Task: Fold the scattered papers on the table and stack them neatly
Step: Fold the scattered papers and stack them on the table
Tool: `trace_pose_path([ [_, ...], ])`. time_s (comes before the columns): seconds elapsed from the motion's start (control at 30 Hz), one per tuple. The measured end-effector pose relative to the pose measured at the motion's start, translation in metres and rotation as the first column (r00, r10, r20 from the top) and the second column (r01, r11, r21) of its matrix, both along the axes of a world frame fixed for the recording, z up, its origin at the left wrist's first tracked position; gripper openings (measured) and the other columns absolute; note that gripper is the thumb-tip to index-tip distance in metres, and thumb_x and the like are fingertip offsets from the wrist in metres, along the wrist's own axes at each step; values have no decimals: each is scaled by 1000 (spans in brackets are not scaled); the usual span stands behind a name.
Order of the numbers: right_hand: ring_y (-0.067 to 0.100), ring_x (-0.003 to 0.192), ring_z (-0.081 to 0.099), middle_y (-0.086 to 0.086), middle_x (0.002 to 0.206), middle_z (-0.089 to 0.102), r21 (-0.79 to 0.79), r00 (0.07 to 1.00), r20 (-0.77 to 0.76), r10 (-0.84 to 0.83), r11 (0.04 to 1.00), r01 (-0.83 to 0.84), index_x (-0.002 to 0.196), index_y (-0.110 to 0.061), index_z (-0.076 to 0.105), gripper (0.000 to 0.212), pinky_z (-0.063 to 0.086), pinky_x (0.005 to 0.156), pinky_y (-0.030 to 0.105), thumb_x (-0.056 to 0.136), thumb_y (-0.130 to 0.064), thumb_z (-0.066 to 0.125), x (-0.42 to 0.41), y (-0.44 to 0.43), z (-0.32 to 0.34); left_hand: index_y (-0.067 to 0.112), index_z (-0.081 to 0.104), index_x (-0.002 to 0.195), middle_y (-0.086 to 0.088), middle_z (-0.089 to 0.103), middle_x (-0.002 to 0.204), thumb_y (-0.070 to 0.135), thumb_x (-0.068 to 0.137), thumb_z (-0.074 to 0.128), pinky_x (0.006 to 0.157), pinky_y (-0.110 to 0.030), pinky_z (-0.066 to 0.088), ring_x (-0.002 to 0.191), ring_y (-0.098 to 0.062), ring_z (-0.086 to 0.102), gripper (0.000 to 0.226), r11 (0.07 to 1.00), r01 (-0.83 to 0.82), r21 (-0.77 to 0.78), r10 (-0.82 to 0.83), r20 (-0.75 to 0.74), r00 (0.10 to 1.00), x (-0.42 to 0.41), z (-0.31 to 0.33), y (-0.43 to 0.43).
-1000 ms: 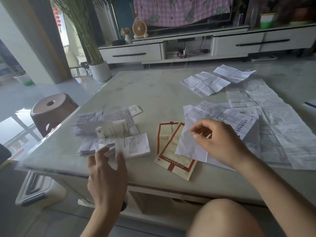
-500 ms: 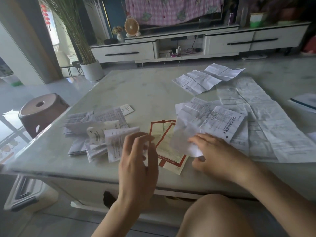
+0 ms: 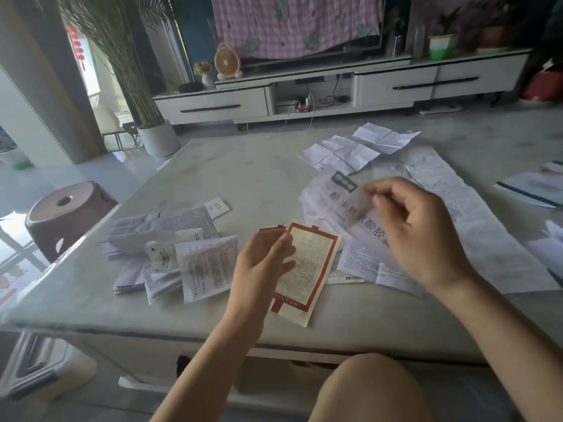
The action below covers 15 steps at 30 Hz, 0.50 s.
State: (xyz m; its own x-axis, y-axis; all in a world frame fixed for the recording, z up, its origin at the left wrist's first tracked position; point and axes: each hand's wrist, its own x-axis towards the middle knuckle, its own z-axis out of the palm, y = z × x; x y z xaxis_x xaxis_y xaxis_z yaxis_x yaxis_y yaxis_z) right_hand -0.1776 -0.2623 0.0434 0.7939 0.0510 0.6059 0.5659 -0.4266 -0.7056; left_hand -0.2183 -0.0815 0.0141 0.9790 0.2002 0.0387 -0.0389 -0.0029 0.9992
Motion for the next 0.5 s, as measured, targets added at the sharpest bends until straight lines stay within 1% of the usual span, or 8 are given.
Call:
trace_pose_path([
  [0.07,-11,77,59,-16,84,64,185,998,-20,52,982,-47,87,-26,63,27,41,68,3,93,-3,49,1,-7,12,15,54,119,-3,63,119,46,75,71,91,-27,51,106,-12,62,56,986,159,-52,-164,-84,983,8,0,-4],
  [0.13,0,79,63,-10,81,70,395,979,-104,173,911,-119,80,-31,68,31,49,72,14,92,-8,51,5,-11,22,20,38,136,0,50,136,69,52,73,103,-34,43,119,-11,53,103,956,292,5,-289,-119,950,16,4,-12],
  [0.17,6,80,65,-7,82,71,510,958,-156,240,850,-130,81,-29,70,30,52,73,21,92,-9,51,9,-16,30,26,30,141,2,43,141,76,42,73,107,-38,38,125,-12,47,119,940,340,36,-335,-108,936,22,12,-19],
  [0.23,12,73,68,-3,79,73,669,881,-268,390,733,-120,86,-21,68,25,55,65,25,92,-7,50,17,-22,41,30,22,146,2,35,147,78,36,73,109,-44,32,131,-15,40,131,911,412,-33,-413,-82,907,34,28,-33],
  [0.3,14,65,68,1,78,73,740,803,-333,495,665,-103,93,-16,67,20,55,56,24,91,-7,50,23,-25,49,24,31,144,-2,41,146,76,46,72,106,-46,37,130,-19,45,118,845,510,-163,-520,-28,853,45,43,-46],
  [0.37,17,66,67,4,80,73,744,772,-370,517,663,-87,94,-16,68,19,56,57,26,90,-7,51,29,-26,55,22,55,128,-6,58,131,68,63,68,102,-42,42,120,-20,55,81,777,563,-282,-580,31,814,52,60,-62],
  [0.43,23,78,68,8,90,72,681,776,-412,478,727,-87,98,-15,68,18,55,68,32,92,-12,52,35,-29,58,21,70,107,-9,65,118,55,75,65,100,-40,41,109,-21,61,47,739,569,-361,-570,114,813,55,77,-81],
  [0.5,26,90,67,10,99,71,607,775,-433,460,784,-127,104,-15,69,24,53,76,35,94,-27,50,38,-33,62,17,70,108,-10,66,114,51,82,56,96,-38,45,107,-22,63,46,721,548,-425,-519,194,833,60,82,-93],
])
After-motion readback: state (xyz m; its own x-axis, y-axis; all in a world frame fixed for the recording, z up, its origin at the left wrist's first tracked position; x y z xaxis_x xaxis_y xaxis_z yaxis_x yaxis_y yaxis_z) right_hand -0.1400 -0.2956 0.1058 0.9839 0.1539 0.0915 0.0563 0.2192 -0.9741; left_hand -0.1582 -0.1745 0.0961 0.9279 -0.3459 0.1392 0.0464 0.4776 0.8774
